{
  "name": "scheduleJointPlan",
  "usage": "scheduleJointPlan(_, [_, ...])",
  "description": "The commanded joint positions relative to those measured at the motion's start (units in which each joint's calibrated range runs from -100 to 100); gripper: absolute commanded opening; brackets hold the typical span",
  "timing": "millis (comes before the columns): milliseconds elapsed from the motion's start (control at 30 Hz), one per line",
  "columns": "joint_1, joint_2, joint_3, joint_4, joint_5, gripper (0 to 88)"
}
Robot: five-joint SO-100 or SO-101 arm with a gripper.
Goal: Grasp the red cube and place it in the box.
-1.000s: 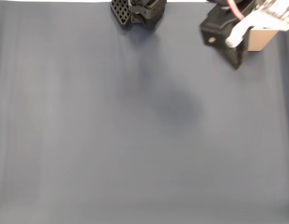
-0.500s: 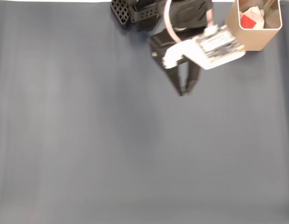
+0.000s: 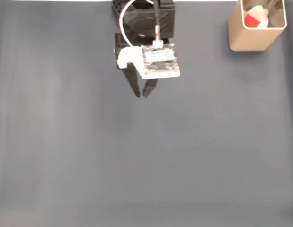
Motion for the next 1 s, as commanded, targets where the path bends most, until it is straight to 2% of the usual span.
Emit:
scheduleJointPlan(0, [1.0, -5.1, 3.0, -1.6, 0.3, 0.0])
scheduleJointPlan(600, [1.3, -32.1, 30.0, -2.3, 0.7, 0.0])
scheduleJointPlan(967, [0.7, -47.4, 46.0, 1.4, -2.2, 0.0])
